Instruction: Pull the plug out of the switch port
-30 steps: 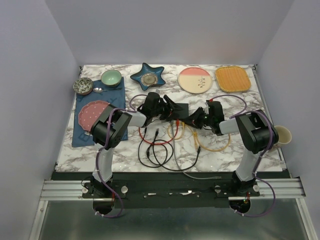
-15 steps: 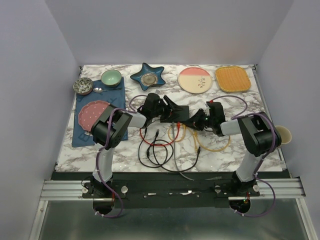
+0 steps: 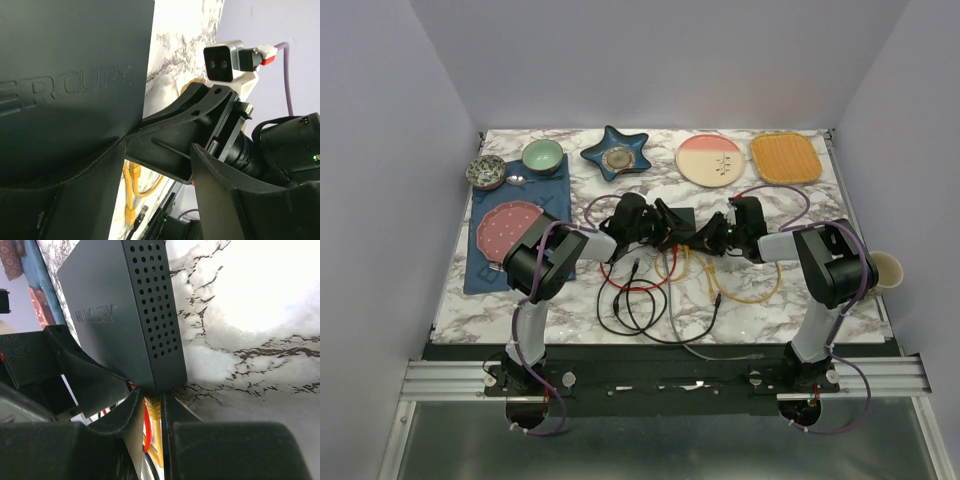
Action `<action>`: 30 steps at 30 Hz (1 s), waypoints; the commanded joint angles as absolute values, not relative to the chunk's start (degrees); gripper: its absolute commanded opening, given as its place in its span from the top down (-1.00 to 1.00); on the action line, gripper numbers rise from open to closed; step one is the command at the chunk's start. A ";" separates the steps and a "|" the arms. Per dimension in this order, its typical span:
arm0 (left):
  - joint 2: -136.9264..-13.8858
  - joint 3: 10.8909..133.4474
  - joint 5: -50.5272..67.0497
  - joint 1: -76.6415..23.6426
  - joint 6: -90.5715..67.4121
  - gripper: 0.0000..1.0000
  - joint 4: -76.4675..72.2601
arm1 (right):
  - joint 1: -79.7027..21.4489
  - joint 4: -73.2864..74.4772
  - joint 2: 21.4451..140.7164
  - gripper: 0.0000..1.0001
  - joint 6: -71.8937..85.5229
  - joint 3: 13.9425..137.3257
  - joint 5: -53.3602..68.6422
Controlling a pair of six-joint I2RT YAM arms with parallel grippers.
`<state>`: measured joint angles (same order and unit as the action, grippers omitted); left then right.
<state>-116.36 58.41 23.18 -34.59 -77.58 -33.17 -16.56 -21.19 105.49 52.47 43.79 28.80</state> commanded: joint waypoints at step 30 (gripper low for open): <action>-116.90 60.04 18.19 -31.38 -76.37 -0.39 -24.33 | -17.23 -16.62 96.70 0.99 47.46 32.45 25.77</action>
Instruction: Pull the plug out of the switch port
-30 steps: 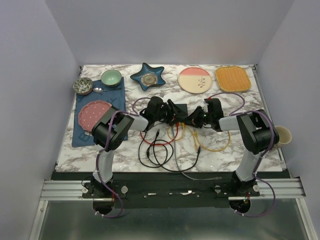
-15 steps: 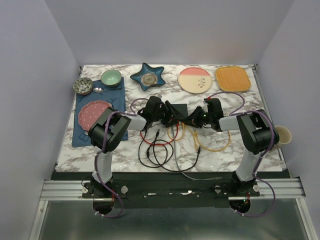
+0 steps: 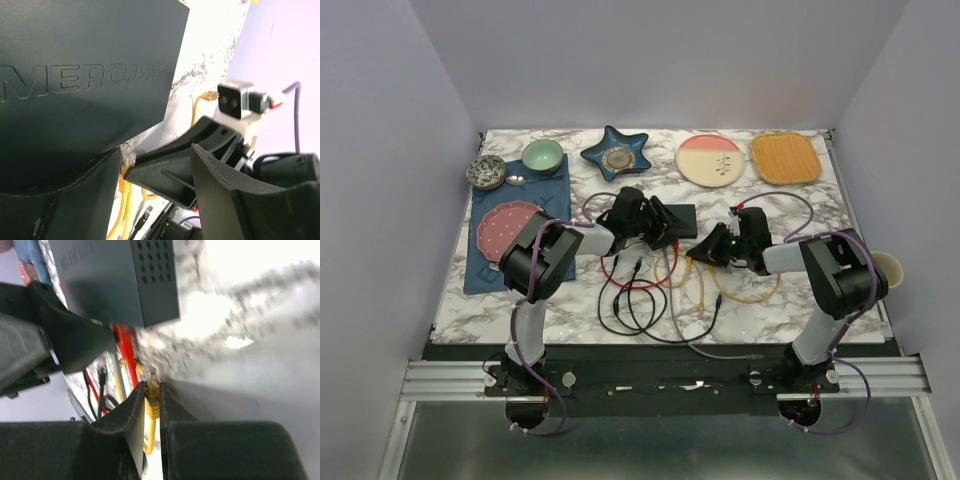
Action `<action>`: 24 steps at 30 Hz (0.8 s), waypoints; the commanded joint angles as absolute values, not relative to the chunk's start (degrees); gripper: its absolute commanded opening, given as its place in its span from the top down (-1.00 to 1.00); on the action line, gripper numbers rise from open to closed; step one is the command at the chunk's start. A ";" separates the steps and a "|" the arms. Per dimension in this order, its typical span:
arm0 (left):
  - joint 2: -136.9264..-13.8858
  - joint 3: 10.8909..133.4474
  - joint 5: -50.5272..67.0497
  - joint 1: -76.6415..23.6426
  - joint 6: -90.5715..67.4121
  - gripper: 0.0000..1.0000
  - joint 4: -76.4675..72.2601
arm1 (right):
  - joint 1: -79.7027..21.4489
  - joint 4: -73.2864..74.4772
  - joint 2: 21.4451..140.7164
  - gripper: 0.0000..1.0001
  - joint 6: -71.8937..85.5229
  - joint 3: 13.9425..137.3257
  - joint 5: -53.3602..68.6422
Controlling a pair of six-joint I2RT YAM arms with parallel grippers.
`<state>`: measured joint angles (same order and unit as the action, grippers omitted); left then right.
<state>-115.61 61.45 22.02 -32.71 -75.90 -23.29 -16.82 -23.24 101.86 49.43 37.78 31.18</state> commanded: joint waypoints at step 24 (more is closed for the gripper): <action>-108.19 56.78 21.62 -25.58 -75.06 -0.39 -30.94 | -17.14 -17.98 84.10 -0.44 45.87 38.05 19.32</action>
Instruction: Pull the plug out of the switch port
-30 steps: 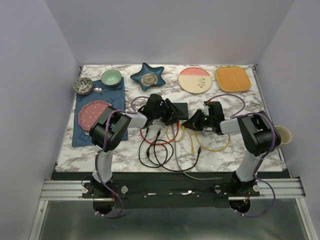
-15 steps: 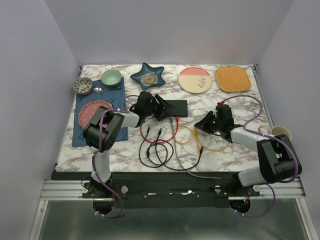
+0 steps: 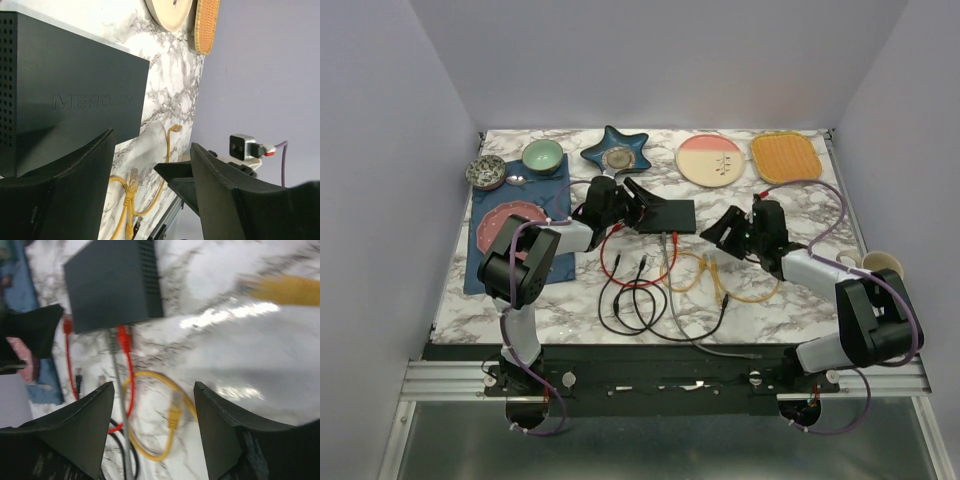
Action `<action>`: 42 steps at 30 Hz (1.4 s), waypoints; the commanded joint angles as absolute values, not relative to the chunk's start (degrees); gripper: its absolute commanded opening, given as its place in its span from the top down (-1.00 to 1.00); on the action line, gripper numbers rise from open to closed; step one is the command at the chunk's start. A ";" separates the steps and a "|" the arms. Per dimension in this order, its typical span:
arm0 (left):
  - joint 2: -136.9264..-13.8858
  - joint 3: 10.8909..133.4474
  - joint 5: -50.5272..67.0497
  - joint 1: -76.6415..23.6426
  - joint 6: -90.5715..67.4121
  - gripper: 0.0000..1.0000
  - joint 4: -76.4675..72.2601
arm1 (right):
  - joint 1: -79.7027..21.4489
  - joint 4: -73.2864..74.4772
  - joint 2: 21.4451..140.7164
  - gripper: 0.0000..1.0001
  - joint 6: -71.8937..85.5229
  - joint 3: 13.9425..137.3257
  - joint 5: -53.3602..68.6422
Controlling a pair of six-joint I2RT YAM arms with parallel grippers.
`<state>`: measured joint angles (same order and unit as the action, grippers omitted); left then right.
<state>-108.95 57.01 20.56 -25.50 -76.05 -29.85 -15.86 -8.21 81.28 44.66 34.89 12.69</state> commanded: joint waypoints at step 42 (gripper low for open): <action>-111.62 54.67 22.94 -23.64 -74.80 -0.39 -28.12 | -20.30 -23.73 113.29 0.30 57.74 50.63 24.08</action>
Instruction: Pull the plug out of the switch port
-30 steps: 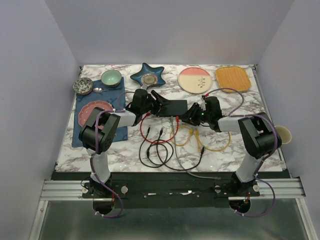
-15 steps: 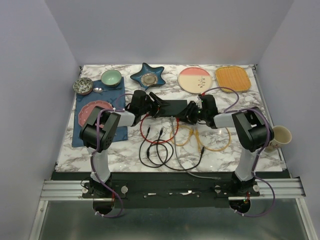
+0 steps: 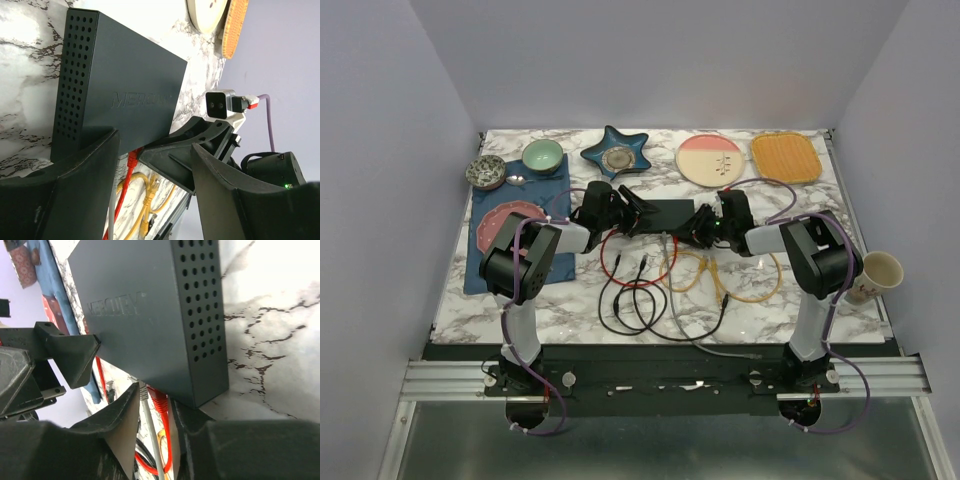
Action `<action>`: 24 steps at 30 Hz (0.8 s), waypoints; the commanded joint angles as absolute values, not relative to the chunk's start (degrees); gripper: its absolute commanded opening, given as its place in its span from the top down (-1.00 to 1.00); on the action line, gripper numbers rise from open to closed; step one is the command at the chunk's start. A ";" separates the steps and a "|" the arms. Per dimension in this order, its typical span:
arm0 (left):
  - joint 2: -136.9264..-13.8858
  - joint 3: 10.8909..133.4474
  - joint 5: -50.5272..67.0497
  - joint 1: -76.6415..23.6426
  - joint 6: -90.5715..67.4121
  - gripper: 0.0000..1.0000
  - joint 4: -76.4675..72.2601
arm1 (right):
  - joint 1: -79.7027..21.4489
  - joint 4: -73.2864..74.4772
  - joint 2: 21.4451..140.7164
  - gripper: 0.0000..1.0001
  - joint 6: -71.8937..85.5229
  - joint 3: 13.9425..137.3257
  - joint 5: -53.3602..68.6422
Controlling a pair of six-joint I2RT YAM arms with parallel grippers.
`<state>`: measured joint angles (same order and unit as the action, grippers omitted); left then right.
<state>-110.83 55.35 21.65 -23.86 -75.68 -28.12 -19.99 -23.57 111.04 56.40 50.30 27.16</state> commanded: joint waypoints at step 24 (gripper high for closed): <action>-111.27 52.91 23.12 -23.64 -75.06 -0.39 -29.36 | -19.16 -30.06 113.38 0.49 68.38 46.06 21.27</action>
